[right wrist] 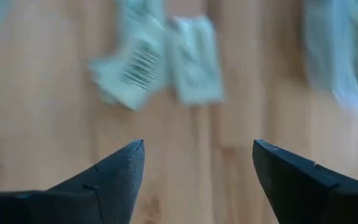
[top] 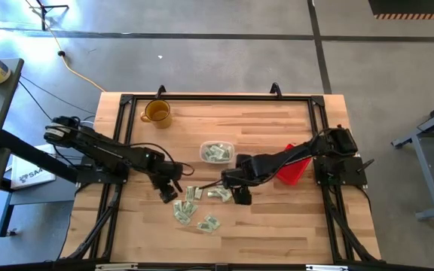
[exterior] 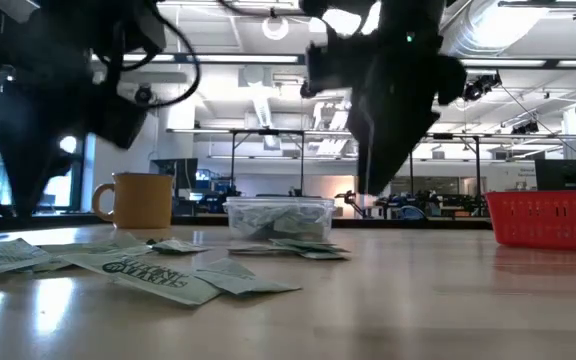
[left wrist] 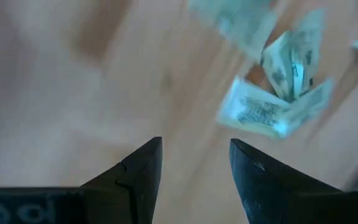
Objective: Pick and place items into bin
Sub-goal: Put the white stevia packet into the transparent bin
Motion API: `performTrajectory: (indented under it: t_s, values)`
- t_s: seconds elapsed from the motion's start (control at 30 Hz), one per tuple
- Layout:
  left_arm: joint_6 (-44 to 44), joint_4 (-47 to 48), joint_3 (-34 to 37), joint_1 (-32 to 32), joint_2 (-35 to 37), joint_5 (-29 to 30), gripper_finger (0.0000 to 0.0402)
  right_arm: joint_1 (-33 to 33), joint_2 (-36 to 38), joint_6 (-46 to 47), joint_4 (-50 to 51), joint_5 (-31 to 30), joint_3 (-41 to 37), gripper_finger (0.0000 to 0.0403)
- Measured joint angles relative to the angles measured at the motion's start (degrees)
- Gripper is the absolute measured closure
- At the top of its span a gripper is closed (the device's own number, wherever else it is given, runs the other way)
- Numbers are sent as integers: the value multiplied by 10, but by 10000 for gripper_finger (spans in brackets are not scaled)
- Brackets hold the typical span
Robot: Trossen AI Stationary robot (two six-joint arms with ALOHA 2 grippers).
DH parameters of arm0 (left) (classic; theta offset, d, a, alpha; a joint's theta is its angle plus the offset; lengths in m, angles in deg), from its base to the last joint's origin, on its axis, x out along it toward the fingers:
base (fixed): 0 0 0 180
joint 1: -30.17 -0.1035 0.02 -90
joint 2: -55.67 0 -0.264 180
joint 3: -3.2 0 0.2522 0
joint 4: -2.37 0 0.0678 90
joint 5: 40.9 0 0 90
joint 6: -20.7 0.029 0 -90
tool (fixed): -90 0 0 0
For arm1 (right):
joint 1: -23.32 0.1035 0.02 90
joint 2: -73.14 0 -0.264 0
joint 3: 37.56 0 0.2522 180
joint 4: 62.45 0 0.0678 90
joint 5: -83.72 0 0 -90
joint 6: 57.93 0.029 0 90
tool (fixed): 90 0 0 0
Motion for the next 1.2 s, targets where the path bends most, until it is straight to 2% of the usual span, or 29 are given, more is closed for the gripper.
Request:
performTrajectory:
  t_s: [0.1,0.27,0.43,0.6,0.73,0.97,1.07,1.2]
  values:
    - [-171,-13,5,19,-16,-28,181,-4,-4,54,49,-35,-2,112]
    - [-364,-97,4,79,-20,18,181,-13,-4,80,79,-43,-32,112]
    - [-511,-96,4,132,-27,90,181,-14,-4,79,79,-50,-68,112]
    - [-608,-153,4,155,-58,111,181,-17,-3,77,59,-54,-93,112]
    - [-639,-186,-9,154,-98,125,181,-21,-3,63,59,-74,-96,112]
    - [-605,-51,-91,153,-170,111,188,-39,-3,48,58,-87,-96,112]
    - [-577,-14,-98,145,-172,122,230,-48,-3,48,57,-87,-96,112]
    - [-507,15,-97,117,-164,122,330,-59,-3,48,57,-86,-96,112]
